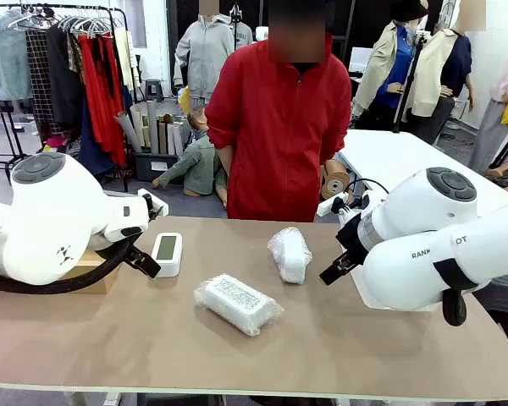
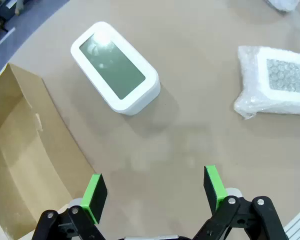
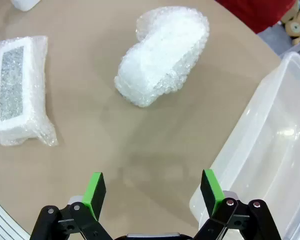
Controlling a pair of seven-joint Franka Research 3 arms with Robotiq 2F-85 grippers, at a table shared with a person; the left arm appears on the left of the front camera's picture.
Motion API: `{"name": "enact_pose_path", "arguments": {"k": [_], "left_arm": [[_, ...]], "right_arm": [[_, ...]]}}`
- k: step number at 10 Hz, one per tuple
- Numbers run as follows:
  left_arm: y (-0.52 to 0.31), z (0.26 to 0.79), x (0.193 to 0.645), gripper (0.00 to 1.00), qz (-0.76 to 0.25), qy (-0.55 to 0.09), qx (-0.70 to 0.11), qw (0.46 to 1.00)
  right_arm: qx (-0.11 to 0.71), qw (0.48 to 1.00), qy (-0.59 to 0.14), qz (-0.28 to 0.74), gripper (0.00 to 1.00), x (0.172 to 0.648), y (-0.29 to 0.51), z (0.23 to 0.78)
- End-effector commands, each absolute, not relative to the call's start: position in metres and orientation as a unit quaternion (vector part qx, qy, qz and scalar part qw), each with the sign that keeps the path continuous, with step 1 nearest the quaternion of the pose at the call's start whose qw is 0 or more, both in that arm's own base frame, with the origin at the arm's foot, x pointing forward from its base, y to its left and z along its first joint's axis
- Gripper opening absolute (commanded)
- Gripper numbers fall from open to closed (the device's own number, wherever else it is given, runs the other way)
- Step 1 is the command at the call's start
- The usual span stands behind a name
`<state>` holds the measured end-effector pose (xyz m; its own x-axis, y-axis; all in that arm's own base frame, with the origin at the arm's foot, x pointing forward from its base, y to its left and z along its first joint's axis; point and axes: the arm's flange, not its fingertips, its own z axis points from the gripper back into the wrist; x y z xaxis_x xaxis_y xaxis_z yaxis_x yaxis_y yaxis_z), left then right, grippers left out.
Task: Separate and place wrapped and unwrapped clocks.
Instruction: Pick up the Digital clock indicated by the person.
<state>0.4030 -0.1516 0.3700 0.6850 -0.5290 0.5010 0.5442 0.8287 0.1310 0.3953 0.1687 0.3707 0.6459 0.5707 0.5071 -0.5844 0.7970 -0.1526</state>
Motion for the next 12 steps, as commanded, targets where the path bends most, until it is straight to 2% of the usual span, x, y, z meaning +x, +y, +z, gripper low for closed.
{"name": "enact_pose_path", "arguments": {"k": [1,12], "left_arm": [[-0.1516,0.3702,0.403,1.0,-0.292,-0.269,-0.014,0.918],[-0.1516,0.3702,0.403,1.0,-0.292,-0.269,-0.014,0.918]], "right_arm": [[0.012,0.907,-0.275,0.318,1.0,0.3953,0.1687,0.3708],[0.012,0.907,-0.275,0.318,1.0,0.3953,0.1687,0.3708]]}}
